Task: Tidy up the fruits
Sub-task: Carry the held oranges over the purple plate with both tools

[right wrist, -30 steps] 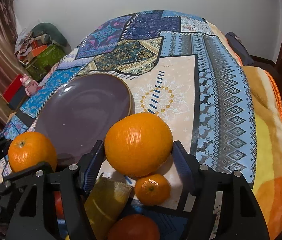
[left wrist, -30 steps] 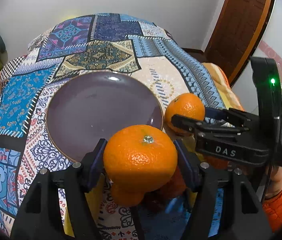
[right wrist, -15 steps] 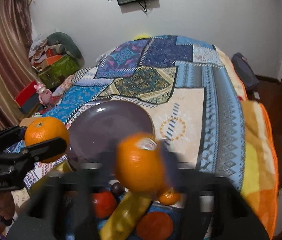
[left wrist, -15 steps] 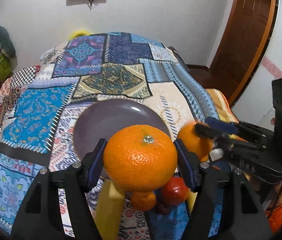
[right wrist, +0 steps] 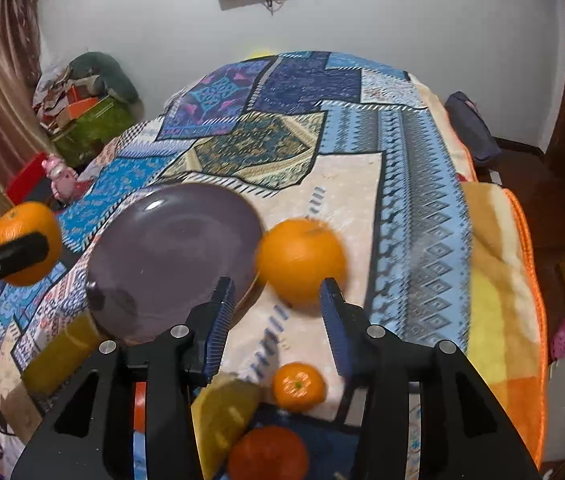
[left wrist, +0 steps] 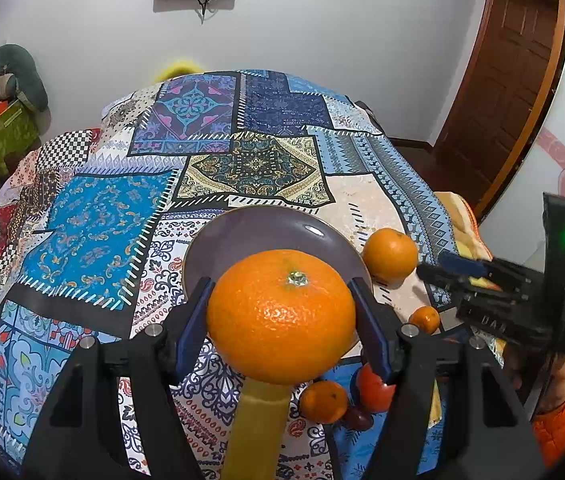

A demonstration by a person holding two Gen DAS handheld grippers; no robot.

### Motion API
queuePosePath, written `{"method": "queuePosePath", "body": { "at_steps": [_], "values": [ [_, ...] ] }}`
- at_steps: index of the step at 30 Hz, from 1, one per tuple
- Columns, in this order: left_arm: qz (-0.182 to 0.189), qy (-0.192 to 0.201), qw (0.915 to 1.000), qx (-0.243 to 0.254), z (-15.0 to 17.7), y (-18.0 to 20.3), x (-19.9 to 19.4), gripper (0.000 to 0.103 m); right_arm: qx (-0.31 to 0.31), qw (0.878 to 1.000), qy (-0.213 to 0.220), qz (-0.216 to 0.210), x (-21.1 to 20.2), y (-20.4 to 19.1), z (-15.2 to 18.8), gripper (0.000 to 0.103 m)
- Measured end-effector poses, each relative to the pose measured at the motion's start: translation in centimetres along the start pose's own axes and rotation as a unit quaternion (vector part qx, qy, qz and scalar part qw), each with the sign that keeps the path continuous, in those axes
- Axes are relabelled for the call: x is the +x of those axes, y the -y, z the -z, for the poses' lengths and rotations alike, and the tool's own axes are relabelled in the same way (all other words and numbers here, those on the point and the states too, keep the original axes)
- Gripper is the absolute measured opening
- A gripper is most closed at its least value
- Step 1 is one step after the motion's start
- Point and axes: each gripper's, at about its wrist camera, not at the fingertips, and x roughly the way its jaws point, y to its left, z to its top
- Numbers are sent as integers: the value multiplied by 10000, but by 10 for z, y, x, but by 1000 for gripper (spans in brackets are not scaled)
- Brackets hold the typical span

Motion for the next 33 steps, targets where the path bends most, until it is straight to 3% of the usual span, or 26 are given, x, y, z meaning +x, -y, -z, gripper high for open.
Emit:
{"method": "queuePosePath", "body": {
  "at_steps": [6,10,16,26,33],
  "values": [
    [-14,-67,10000,-20,0,-2,12,67,-10,10000,-88,-6,16,8,-14,53],
    [-11,-145,9999,-65,-1,-5,21,67,-146,9993,-351,27,34,6,-9,57],
    [-23,-203,9998,-76,0,-9,29,67,-161,9981,-597,52,52,10,1,71],
    [-71,-246,9997,-6,-2,-6,36,67,-137,9979,-626,-73,51,13,1,67],
    [-91,-247,9997,11,-14,-14,35,67,-115,9990,-303,-295,32,2,-17,67]
  ]
}}
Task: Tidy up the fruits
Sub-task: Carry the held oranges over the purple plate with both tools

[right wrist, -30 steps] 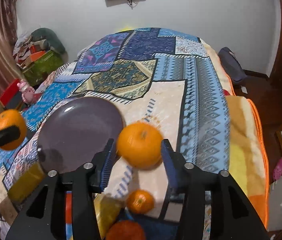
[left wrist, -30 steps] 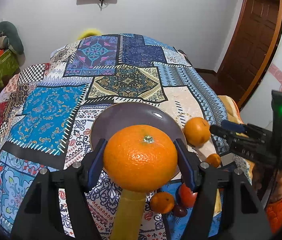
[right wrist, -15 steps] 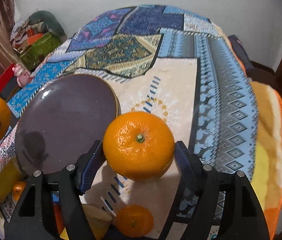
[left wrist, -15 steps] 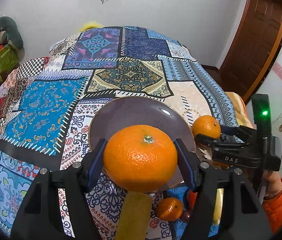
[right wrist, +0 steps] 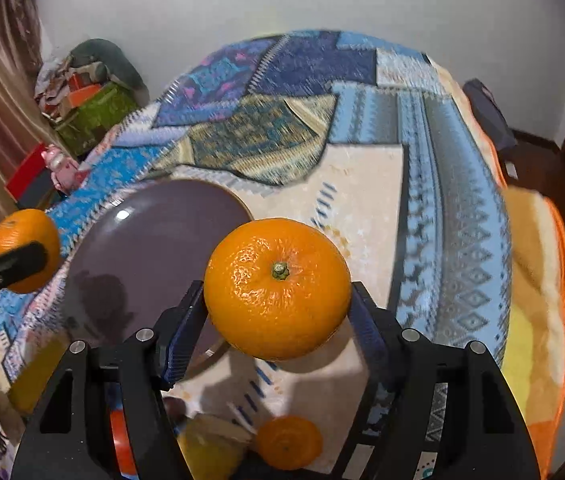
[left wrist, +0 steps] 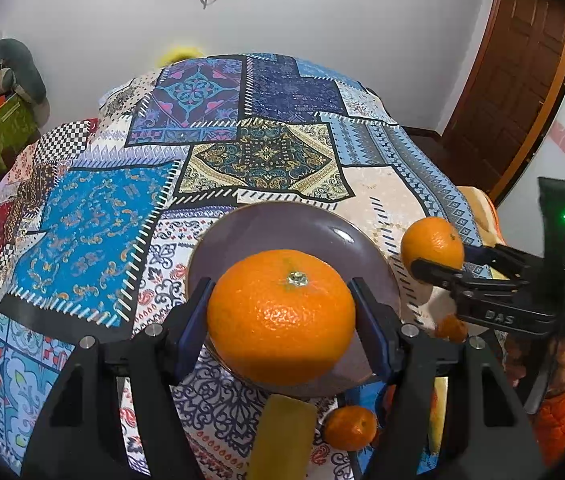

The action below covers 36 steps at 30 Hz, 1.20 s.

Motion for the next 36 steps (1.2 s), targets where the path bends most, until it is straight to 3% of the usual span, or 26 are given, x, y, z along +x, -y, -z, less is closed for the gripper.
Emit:
{"method": "queuePosePath", "body": {
  "at_steps": [5,12,36],
  "values": [
    [17,-27,10000,-9,-12,-5,3,67,-158,9996,170,-163,-3,-20,-14,67],
    [-36,-67,9999,85,-26,-8,13,67,-308,9991,90,-291,15,-42,-25,67],
    [9,-839,9964,-99,-21,-18,79,67,-836,9954,-468,-42,57,-71,-25,67]
  ]
}}
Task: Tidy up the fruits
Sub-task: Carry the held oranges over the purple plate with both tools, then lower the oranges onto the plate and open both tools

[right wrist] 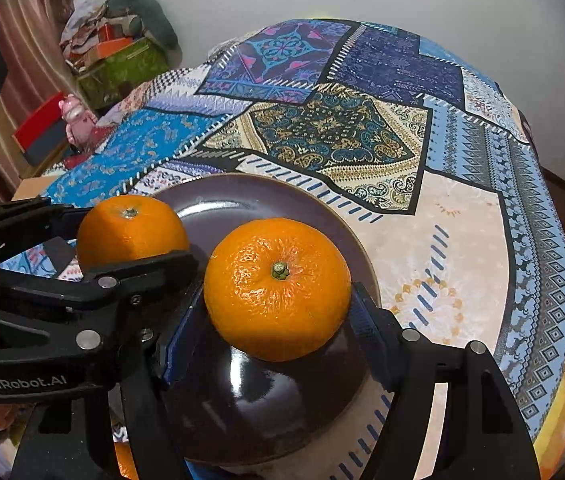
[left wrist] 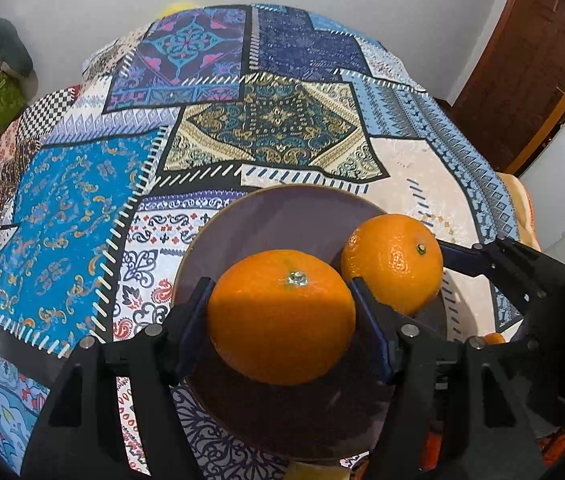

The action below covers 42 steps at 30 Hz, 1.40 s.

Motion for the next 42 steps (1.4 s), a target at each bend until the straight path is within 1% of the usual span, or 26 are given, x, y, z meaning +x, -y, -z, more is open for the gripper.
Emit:
{"method": "queuePosePath", "body": {
  "at_steps": [6,8,11,14,17,21,30,34,37,42],
  "values": [
    [75,-171,9998,-105,3,-3,10,67,-73,9998,-175,67,7,-1,2,68],
    [82,-96,9999,-103,4,-3,7,67,-92,9998,-186,66,6,-2,2,68],
    [27,116,9999,58,3,4,-5,68,-81,9998,-183,4,5,-2,2,69],
    [-42,234,9996,179,1,9,-15,68,-38,10000,-63,6,-2,-1,1,69],
    [-27,318,9994,162,1,11,-26,68,-64,10000,59,22,-12,-2,-1,70],
    [36,461,9989,79,3,12,-45,68,-115,9996,234,88,-29,-3,0,70],
    [25,906,9957,185,18,26,-103,68,32,9970,740,214,-87,2,13,71],
    [57,971,9951,198,31,33,-121,68,116,9946,978,321,-116,6,24,71],
    [78,959,9951,219,40,39,-127,69,181,9930,1090,407,-133,11,35,71],
    [119,834,9961,260,59,52,-130,69,353,9915,1146,501,-150,21,58,72]
  ]
}}
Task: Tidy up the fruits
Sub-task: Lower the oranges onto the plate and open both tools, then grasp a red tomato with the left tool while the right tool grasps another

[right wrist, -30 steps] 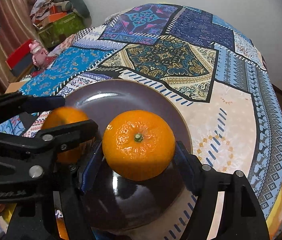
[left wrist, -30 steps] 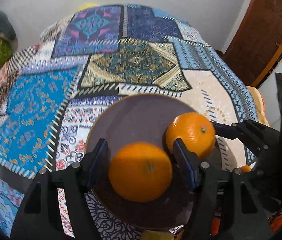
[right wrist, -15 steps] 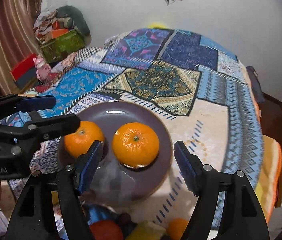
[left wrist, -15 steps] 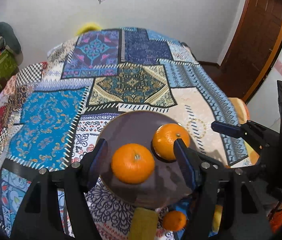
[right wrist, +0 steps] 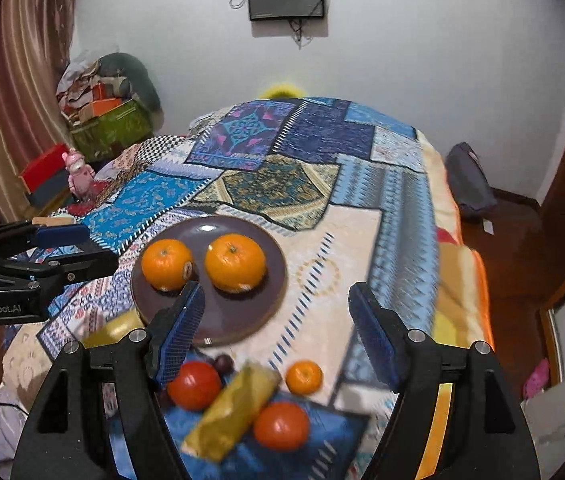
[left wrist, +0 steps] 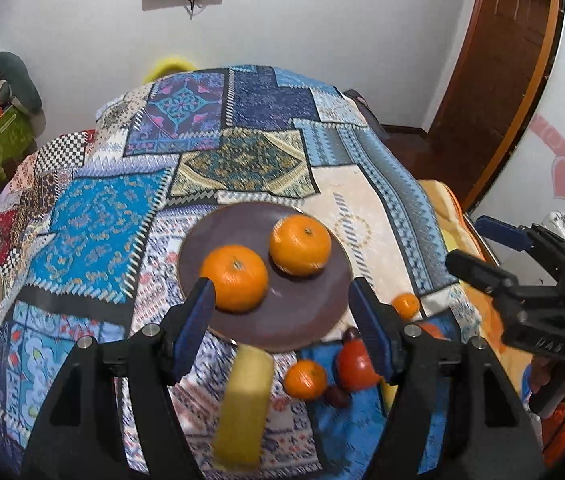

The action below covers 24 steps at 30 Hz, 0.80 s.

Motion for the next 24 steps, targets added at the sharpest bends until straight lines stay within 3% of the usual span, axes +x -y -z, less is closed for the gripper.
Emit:
{"method": "queuePosePath", "body": {
  "at_steps": [7,16,24],
  "values": [
    [109,-275,9996,39,27,21,7,69,263,9993,-165,217,-9,21,33,71],
    [249,-736,9969,87,57,41,33,69,566,9967,-544,219,-1,32,81,71],
    [399,-880,9951,207,67,57,52,68,730,9944,-761,80,13,32,98,71]
  ]
}}
